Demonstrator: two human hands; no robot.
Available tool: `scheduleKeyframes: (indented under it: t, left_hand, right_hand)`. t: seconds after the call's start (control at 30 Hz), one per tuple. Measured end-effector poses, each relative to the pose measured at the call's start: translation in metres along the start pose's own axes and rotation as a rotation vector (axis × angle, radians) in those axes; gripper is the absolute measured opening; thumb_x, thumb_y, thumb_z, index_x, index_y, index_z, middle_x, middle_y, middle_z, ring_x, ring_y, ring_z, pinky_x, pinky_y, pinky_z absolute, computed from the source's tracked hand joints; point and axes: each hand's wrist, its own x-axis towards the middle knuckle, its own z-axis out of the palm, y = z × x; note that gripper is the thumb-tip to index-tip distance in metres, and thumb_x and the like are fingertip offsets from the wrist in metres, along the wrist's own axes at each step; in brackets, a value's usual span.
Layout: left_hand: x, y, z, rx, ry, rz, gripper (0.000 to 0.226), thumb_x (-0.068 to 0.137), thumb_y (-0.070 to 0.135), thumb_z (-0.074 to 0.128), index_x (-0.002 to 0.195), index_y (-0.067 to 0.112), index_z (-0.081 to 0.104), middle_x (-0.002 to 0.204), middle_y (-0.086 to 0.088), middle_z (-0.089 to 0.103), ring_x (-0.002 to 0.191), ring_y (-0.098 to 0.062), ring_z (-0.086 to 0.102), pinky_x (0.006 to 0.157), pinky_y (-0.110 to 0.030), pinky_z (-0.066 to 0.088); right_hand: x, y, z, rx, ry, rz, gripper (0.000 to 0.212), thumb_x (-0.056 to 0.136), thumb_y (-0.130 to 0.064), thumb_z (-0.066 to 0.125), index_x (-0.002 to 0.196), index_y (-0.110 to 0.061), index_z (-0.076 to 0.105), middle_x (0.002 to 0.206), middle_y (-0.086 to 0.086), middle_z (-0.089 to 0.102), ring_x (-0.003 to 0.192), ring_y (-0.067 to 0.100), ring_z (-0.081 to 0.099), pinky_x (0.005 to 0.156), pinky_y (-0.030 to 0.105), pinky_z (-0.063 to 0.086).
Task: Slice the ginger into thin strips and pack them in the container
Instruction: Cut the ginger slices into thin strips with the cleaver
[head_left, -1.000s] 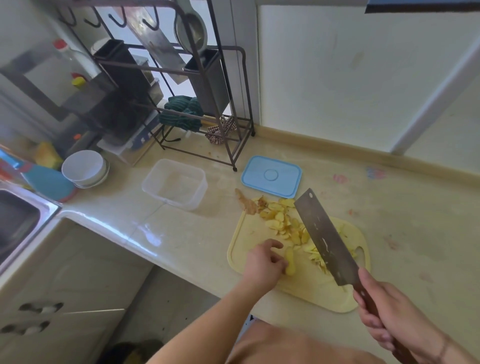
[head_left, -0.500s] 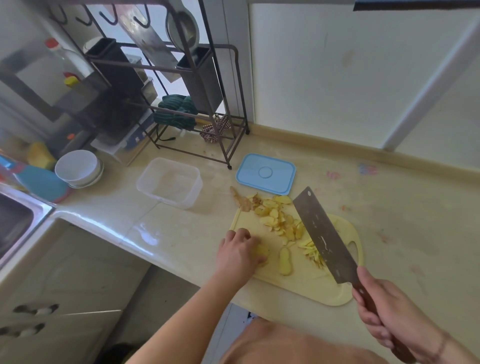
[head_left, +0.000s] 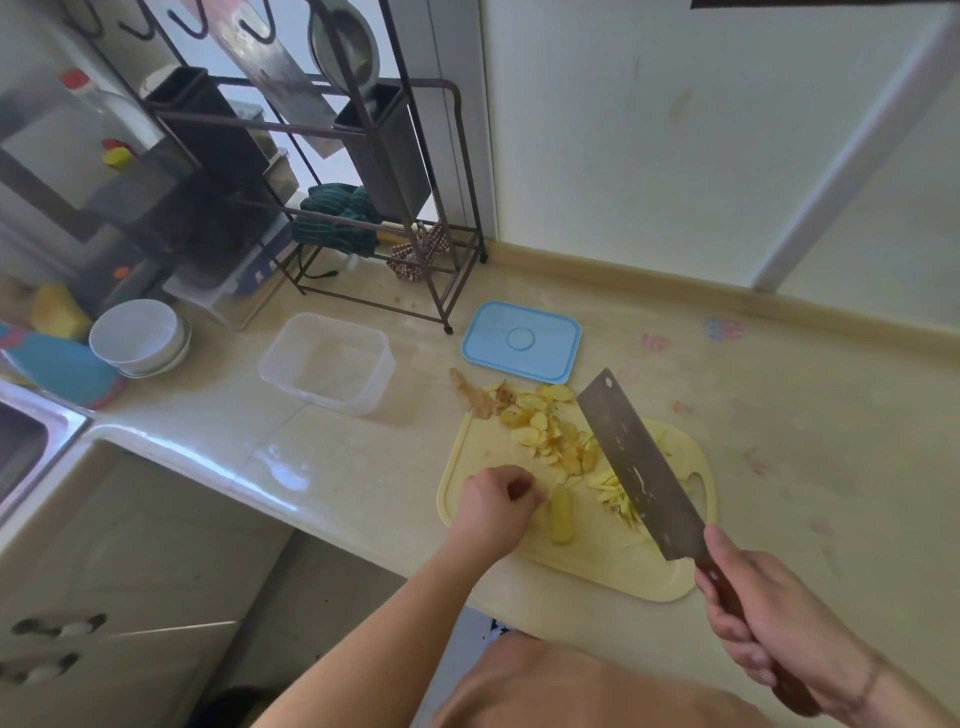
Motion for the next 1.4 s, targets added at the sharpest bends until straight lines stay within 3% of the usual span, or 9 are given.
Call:
scheduleKeyframes:
  t: [0.13,0.2,0.3,0.47,0.67,0.8,1.0,1.2,1.4]
  left_hand:
    - [0.002,0.013,0.008,-0.315,-0.060,-0.232,0.011,0.096,0.021,0.065,0.104,0.015,0.068,0.065,0.000,0.067,0.055,-0.008,0.059,0.056,-0.021,0.049]
    - [0.000,0.017,0.012,-0.280,-0.102,-0.260,0.015,0.096,0.019,0.063,0.111,0.015,0.065,0.068,-0.002,0.068,0.049,-0.005,0.058,0.050,-0.018,0.047]
    - [-0.004,0.017,0.018,0.054,-0.055,-0.101,0.014,0.097,0.018,0.057,0.101,0.012,0.068,0.073,0.002,0.061,0.053,-0.004,0.052,0.042,-0.011,0.037]
    - [-0.006,0.009,0.021,0.295,-0.074,-0.015,0.021,0.094,0.015,0.052,0.086,0.000,0.065,0.077,-0.011,0.061,0.063,-0.020,0.049,0.055,-0.028,0.040]
    - [-0.005,0.014,0.010,0.631,-0.122,0.157,0.020,0.095,0.006,0.040,0.102,0.014,0.058,0.097,-0.005,0.058,0.082,-0.026,0.057,0.061,-0.035,0.045]
    - [0.008,0.019,-0.004,0.774,-0.245,0.326,0.023,0.091,0.001,0.042,0.095,0.022,0.049,0.094,-0.001,0.055,0.085,-0.026,0.057,0.061,-0.033,0.038]
    - [0.032,0.035,-0.011,1.058,-0.335,0.506,0.024,0.095,0.010,0.053,0.100,0.033,0.058,0.105,0.005,0.062,0.098,-0.021,0.058,0.080,-0.033,0.041]
    - [0.041,0.045,0.004,1.194,-0.276,0.566,0.019,0.102,0.032,0.054,0.114,0.025,0.066,0.112,0.000,0.068,0.105,-0.024,0.061,0.092,-0.039,0.046]
    - [0.028,0.023,-0.004,0.999,-0.063,0.540,0.031,0.104,0.042,0.043,0.111,0.021,0.065,0.109,0.000,0.063,0.105,-0.025,0.053,0.086,-0.035,0.037]
  right_hand:
    - [0.000,0.001,0.000,0.009,0.006,0.000,0.075,0.058,-0.084,0.051,0.071,-0.010,0.042,0.054,0.009,0.030,0.040,0.014,0.025,0.040,0.018,0.027]
    - [0.000,0.002,-0.001,0.011,0.008,-0.004,0.075,0.058,-0.084,0.051,0.071,-0.011,0.043,0.054,0.009,0.030,0.040,0.014,0.025,0.040,0.018,0.027]
    - [-0.001,0.004,-0.001,0.018,0.014,-0.006,0.074,0.058,-0.084,0.050,0.070,-0.011,0.043,0.054,0.009,0.030,0.040,0.014,0.025,0.040,0.018,0.027]
    - [0.000,0.005,-0.003,0.020,0.026,-0.008,0.074,0.059,-0.085,0.049,0.068,-0.012,0.043,0.054,0.009,0.031,0.040,0.014,0.025,0.041,0.019,0.027]
    - [-0.001,0.006,-0.004,0.018,0.029,-0.007,0.074,0.061,-0.085,0.048,0.070,-0.011,0.043,0.054,0.008,0.030,0.041,0.014,0.024,0.041,0.019,0.026]
    - [-0.003,0.008,-0.005,0.021,0.027,-0.006,0.074,0.061,-0.084,0.048,0.071,-0.011,0.043,0.054,0.007,0.030,0.041,0.014,0.024,0.041,0.019,0.026]
    - [-0.005,0.009,-0.005,0.020,0.015,-0.005,0.076,0.058,-0.085,0.050,0.072,-0.010,0.043,0.054,0.008,0.031,0.040,0.014,0.025,0.040,0.019,0.026]
    - [-0.007,0.010,-0.005,0.028,0.020,0.003,0.075,0.057,-0.085,0.051,0.071,-0.011,0.043,0.054,0.008,0.031,0.039,0.014,0.025,0.039,0.019,0.027]
    - [-0.008,0.011,-0.006,0.043,0.029,0.003,0.076,0.057,-0.085,0.050,0.072,-0.011,0.043,0.054,0.008,0.031,0.039,0.014,0.025,0.039,0.019,0.027]
